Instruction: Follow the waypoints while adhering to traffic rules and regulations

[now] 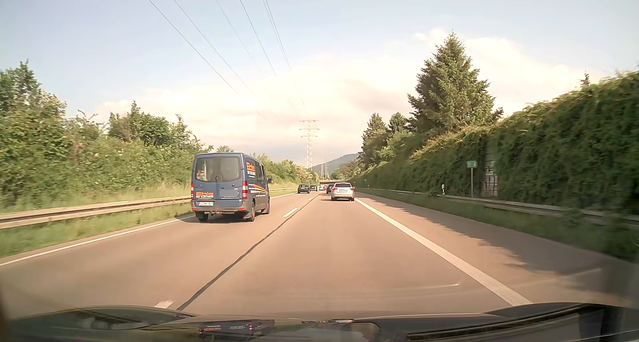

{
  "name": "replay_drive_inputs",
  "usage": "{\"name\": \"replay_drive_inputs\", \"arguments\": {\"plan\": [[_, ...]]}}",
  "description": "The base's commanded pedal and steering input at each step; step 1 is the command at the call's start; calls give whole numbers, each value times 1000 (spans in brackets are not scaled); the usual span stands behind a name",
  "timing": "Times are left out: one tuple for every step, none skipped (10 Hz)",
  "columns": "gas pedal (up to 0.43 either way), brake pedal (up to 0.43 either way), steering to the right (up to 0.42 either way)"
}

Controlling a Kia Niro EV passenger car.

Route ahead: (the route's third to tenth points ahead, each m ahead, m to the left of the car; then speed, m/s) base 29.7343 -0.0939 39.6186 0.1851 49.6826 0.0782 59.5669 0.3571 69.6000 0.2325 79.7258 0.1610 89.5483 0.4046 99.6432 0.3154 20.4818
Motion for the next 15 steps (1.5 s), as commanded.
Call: {"name": "replay_drive_inputs", "arguments": {"plan": [[189, 0, 0], [189, 0, 0], [189, 0, 1], [189, 0, 0], [189, 0, 1], [189, 0, 1], [189, 0, 0], [189, 0, 0], [189, 0, 0], [189, 0, 1], [189, 0, 0], [189, 0, 0], [189, 0, 0], [189, 0, 1], [169, 0, 0]]}}
